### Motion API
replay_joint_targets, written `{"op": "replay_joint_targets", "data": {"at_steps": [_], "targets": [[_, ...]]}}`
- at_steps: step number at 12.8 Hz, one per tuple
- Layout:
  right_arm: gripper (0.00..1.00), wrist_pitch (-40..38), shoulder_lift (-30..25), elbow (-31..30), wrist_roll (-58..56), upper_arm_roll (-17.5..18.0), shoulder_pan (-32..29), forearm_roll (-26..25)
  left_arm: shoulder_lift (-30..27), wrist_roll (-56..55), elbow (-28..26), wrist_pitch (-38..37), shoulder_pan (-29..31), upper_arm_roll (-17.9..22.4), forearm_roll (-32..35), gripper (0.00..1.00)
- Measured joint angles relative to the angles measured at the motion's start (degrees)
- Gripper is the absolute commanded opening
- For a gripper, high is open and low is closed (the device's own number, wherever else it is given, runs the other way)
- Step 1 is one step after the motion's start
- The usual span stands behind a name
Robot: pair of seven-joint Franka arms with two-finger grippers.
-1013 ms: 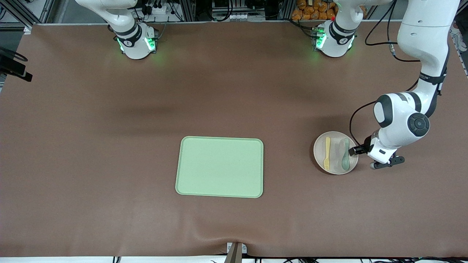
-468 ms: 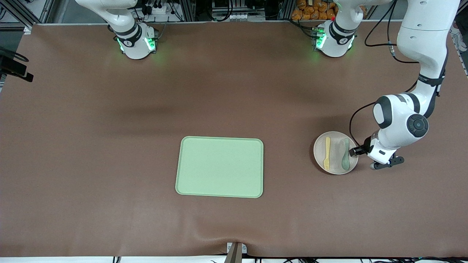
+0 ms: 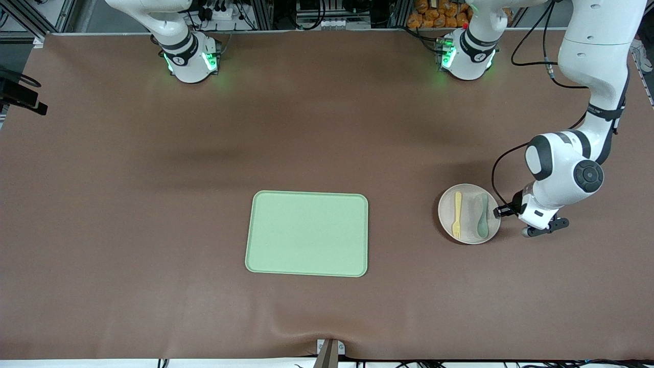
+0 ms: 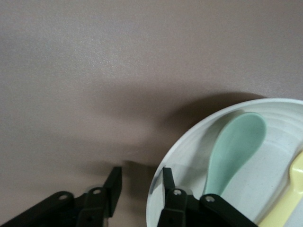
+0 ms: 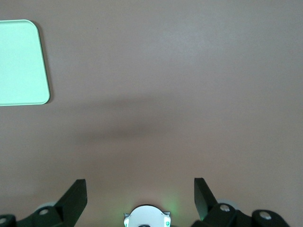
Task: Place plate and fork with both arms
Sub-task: 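Close the left gripper on the plate rim, then slide the plate with the left gripper onto the green placemat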
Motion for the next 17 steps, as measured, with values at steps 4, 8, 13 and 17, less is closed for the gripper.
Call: {"op": "replay_joint_targets", "data": {"at_steps": [4,8,13,17], "targets": [[1.00,0.00,0.03,-0.05,0.00,0.01,0.00,0.00,0.55,0.04,-0.03,-0.01,-0.13,-0.91,-1.92,0.00],[1.00,0.00,0.10,-0.09,0.00,0.02,0.00,0.00,0.29,0.05,0.66,0.05,-0.04,-2.39,-4.50,0.00],[1.00,0.00,0.20,-0.14,0.00,0.03,0.00,0.00,-0.26,-0.92,4.98,0.33,-0.18,-9.29,-11.05,0.00],[1.00,0.00,0.31,-0.18,0.00,0.03,0.00,0.00,-0.35,-7.86,10.85,0.25,-3.22,-16.35,-11.24,0.00]]}}
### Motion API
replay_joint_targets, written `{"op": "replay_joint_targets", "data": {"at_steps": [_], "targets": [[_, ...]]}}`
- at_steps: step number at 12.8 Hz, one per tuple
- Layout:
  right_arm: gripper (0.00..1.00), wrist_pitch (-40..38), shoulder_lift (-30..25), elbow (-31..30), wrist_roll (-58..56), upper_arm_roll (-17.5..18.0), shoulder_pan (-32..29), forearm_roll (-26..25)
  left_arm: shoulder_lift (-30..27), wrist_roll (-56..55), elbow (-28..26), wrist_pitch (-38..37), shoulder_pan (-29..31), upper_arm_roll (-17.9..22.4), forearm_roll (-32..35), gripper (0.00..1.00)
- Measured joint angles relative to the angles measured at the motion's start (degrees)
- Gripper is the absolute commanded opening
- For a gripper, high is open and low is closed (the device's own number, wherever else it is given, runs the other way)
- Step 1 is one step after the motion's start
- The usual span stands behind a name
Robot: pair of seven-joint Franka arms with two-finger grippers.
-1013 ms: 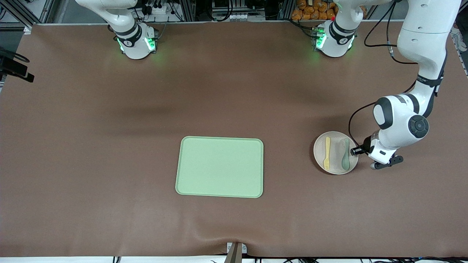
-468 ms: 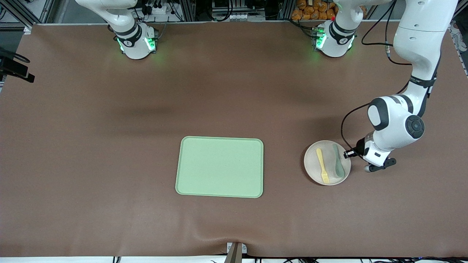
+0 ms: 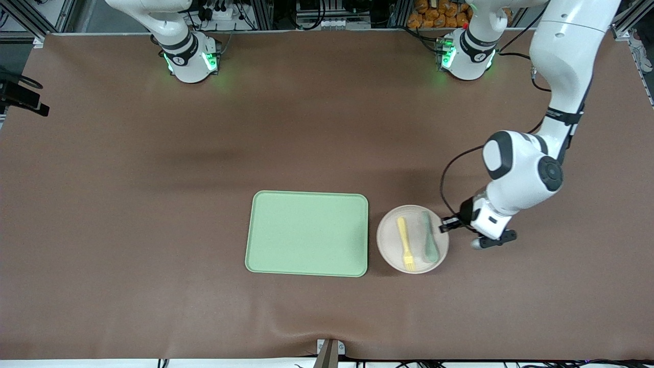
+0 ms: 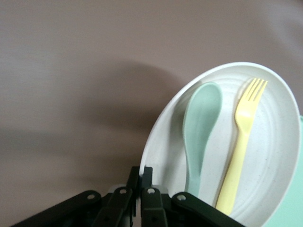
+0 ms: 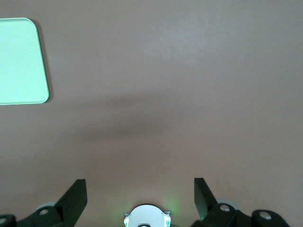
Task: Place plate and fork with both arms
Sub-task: 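Slide the plate with the left gripper onto the green placemat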
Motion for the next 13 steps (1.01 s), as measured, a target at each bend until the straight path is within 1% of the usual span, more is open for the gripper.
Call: {"op": "replay_joint_targets", "data": {"at_steps": [2,5,9,12,13], "targets": [[1.00,0.00,0.03,-0.02,0.00,0.00,0.00,0.00,0.96,-2.21,2.32,-0.09,-5.33,-0.23,0.00,0.00],[1.00,-0.01,0.06,-0.23,0.00,0.00,0.00,0.00,6.89,-3.21,7.46,0.05,-11.96,-0.01,0.00,0.00],[1.00,-0.01,0.14,-0.54,0.00,0.02,0.00,0.00,15.34,-5.01,14.83,0.16,-16.19,0.61,0.00,0.00],[1.00,-0.02,0.16,-0.59,0.00,0.02,0.00,0.00,19.27,-6.20,17.57,1.95,-19.54,2.91,0.00,0.00],[1.00,-0.02,0.16,-0.59,0.00,0.02,0.00,0.00,19.98,-6.22,17.87,2.36,-19.82,3.17,0.00,0.59]]}}
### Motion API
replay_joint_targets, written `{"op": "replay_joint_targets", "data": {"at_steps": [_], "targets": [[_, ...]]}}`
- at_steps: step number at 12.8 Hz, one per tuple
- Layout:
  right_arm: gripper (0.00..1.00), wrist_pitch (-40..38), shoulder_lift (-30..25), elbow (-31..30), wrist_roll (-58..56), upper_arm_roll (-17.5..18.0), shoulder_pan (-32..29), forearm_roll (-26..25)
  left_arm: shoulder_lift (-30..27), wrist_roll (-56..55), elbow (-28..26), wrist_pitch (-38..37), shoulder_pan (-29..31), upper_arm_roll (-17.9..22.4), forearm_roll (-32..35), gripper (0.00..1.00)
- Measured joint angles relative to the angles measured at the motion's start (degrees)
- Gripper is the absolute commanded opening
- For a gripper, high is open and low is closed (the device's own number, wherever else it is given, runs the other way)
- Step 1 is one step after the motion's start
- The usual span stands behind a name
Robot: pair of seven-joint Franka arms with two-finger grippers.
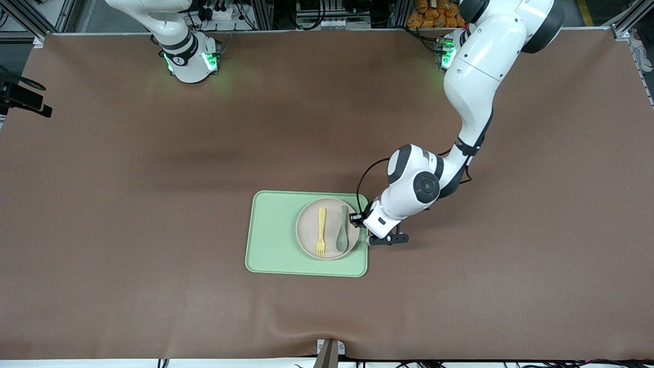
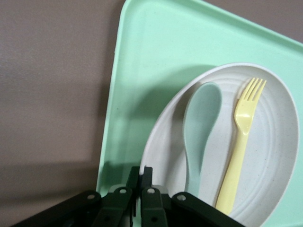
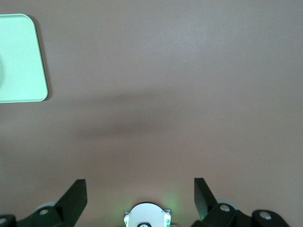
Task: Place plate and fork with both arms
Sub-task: 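Slide the plate with the left gripper onto the green placemat, then release the plate and raise the left gripper while the right gripper approaches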
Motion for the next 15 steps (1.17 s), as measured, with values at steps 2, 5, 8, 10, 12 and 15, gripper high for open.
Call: {"op": "replay_joint_targets", "data": {"at_steps": [2,5,8,10,12,15], "targets": [[1.00,-0.02,0.00,-0.04,0.00,0.01,0.00,0.01,0.19,0.00,0.58,0.18,0.08,0.22,0.00,1.00],[1.00,-0.09,0.21,-0.48,-0.01,0.23,0.02,0.11,-1.68,0.07,2.83,-1.41,0.34,1.94,0.80,1.00],[1.00,0.30,2.40,-1.14,-0.15,1.10,2.53,1.06,-11.04,0.06,6.09,-18.27,2.24,5.40,2.50,1.00],[1.00,2.17,5.66,-1.30,-0.04,1.45,7.19,2.30,-20.11,0.06,6.70,-31.04,6.25,6.65,6.00,1.00],[1.00,6.58,10.23,-1.48,0.26,1.67,11.54,5.20,-28.55,0.51,6.70,-42.31,11.22,6.78,12.36,1.00],[1.00,15.36,17.96,-1.38,0.34,1.75,17.40,7.82,-37.27,1.23,6.17,-53.00,15.12,6.80,16.37,1.00]]}}
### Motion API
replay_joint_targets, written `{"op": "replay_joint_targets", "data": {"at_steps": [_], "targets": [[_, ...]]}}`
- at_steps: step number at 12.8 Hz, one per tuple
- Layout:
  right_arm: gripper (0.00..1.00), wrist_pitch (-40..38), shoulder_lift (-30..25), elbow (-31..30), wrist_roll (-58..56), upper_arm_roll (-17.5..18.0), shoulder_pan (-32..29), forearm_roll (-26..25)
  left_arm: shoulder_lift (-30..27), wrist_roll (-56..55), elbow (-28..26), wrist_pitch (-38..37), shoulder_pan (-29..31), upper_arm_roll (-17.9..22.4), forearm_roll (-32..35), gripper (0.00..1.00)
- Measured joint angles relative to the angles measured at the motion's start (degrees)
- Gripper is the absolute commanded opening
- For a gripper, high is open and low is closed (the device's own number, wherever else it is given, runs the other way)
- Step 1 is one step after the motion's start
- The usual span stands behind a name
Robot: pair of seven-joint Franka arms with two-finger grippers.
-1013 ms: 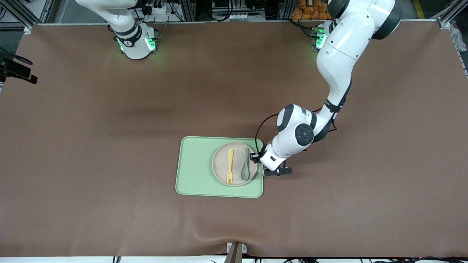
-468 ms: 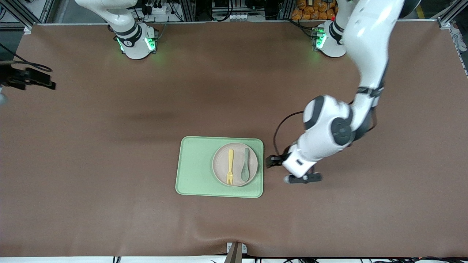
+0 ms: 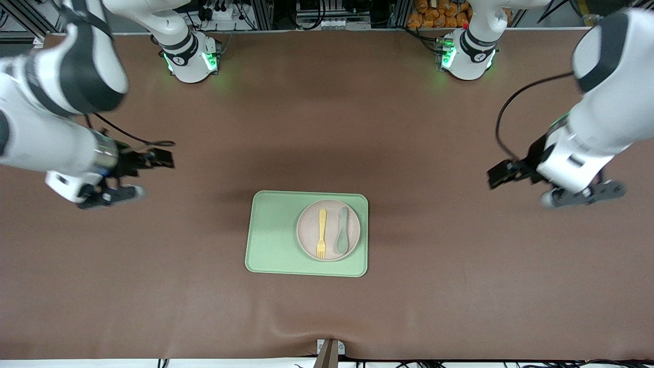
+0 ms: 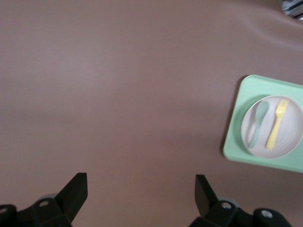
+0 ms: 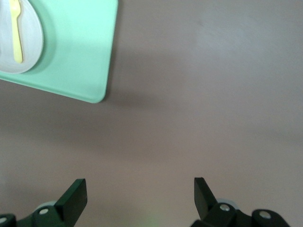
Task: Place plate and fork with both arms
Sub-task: 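Release the plate and raise the left gripper while the right gripper approaches, then move the right gripper over the yellow fork on the plate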
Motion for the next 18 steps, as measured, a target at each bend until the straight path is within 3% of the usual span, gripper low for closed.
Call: {"op": "replay_joint_targets", "data": {"at_steps": [4,10,18], "targets": [[1.00,12.60,10.78,2.46,0.60,0.13,9.27,1.41,-5.70,0.40,-0.76,-6.03,2.90,0.04,0.47,1.00],[1.00,30.84,23.62,7.73,5.80,0.17,20.81,1.48,-9.13,1.10,-3.07,-6.41,5.11,0.07,0.68,1.00],[1.00,43.32,32.90,13.55,12.00,0.09,23.81,1.49,-10.19,2.24,-3.25,-5.39,5.20,-0.32,4.25,1.00]]}}
